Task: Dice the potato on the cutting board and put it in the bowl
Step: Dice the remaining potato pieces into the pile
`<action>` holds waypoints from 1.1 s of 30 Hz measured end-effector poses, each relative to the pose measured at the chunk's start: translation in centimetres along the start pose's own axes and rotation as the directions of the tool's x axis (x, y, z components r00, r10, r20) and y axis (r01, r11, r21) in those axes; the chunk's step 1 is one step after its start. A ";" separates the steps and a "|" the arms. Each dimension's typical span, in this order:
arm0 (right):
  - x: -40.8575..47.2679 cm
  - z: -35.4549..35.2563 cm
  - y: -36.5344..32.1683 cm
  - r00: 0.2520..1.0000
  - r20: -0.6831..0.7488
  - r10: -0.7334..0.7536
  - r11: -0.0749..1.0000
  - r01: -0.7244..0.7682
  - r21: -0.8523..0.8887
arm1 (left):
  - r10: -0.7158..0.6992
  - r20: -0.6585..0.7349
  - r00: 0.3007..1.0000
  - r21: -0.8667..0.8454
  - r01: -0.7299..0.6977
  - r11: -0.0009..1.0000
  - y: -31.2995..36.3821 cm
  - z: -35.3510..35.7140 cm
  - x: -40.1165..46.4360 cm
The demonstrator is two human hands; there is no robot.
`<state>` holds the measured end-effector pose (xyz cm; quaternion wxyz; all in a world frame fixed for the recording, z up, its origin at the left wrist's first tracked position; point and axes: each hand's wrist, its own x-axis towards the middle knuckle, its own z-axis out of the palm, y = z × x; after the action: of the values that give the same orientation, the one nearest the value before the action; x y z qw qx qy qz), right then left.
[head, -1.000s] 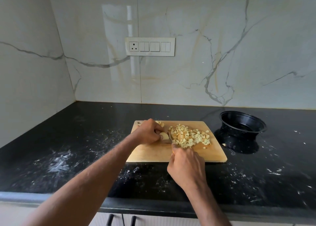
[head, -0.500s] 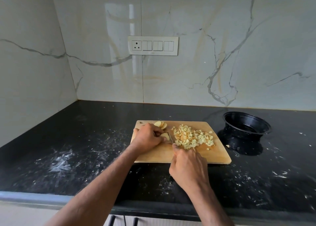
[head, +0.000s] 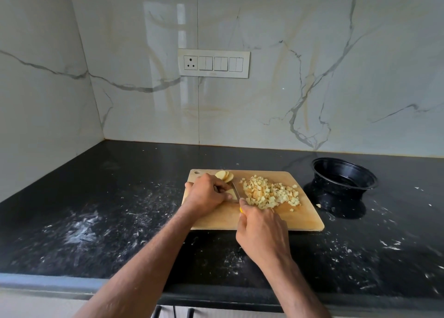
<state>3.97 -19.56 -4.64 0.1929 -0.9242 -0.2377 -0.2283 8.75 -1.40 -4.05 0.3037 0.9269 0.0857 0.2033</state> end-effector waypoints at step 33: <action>0.1 -0.3 -1.3 0.996 0.012 0.087 0.994 -0.088 0.064 | -0.073 -0.046 0.996 -0.050 0.070 0.996 0.0 0.1 -0.5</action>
<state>3.23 -18.59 -4.01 0.2316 -0.9280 -0.2051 -0.2076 8.33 -1.62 -4.33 0.3309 0.9105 0.1211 0.2164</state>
